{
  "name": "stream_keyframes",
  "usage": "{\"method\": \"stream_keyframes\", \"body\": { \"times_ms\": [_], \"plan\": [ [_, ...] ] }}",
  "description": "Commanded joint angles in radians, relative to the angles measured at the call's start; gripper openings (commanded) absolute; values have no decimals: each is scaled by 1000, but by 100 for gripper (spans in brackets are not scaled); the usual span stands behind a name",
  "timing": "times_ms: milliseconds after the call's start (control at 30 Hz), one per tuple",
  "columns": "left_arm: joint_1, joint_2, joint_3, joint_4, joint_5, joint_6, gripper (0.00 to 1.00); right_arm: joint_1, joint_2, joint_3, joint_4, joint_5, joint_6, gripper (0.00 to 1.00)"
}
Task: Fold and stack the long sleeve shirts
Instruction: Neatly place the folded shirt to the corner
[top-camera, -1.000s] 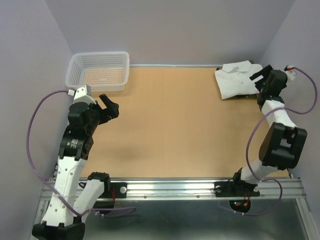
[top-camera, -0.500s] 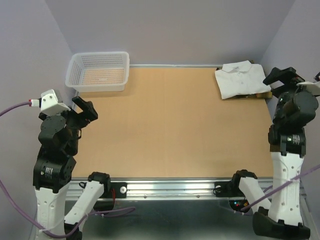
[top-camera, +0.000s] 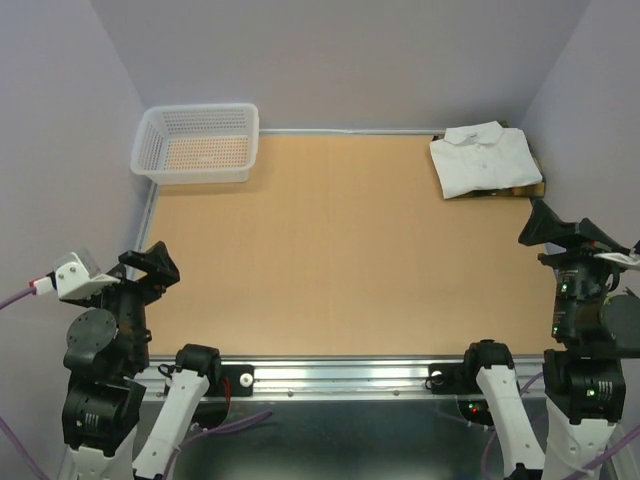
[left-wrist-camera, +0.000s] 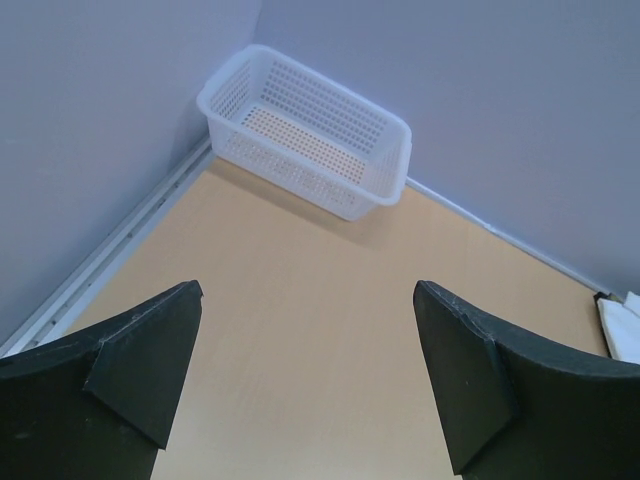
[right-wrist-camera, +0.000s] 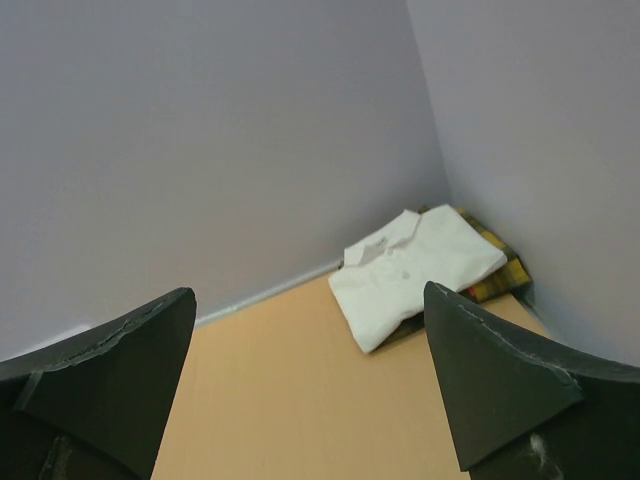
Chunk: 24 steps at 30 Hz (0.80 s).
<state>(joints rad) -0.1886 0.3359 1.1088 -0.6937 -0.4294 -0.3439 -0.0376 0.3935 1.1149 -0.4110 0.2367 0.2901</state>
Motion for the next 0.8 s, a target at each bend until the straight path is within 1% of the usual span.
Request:
{"method": "stream_keyframes", "body": {
  "times_ms": [0, 100, 267, 500, 767],
  "plan": [
    [-3, -69, -35, -9, -5, -24, 99, 8, -88, -46, -172, -77, 18, 100],
    [-3, -115, -38, -41, 15, -30, 99, 10, -126, -49, -232, -109, 29, 100],
    [-3, -129, -21, -101, 40, -43, 99, 16, -160, -35, -272, -141, 40, 100],
    [-3, -141, 2, -145, 58, -38, 99, 18, -153, -10, -276, -152, 44, 100],
    [-3, -121, 33, -164, 67, -9, 99, 18, -156, -10, -276, -171, 61, 100]
  ]
}}
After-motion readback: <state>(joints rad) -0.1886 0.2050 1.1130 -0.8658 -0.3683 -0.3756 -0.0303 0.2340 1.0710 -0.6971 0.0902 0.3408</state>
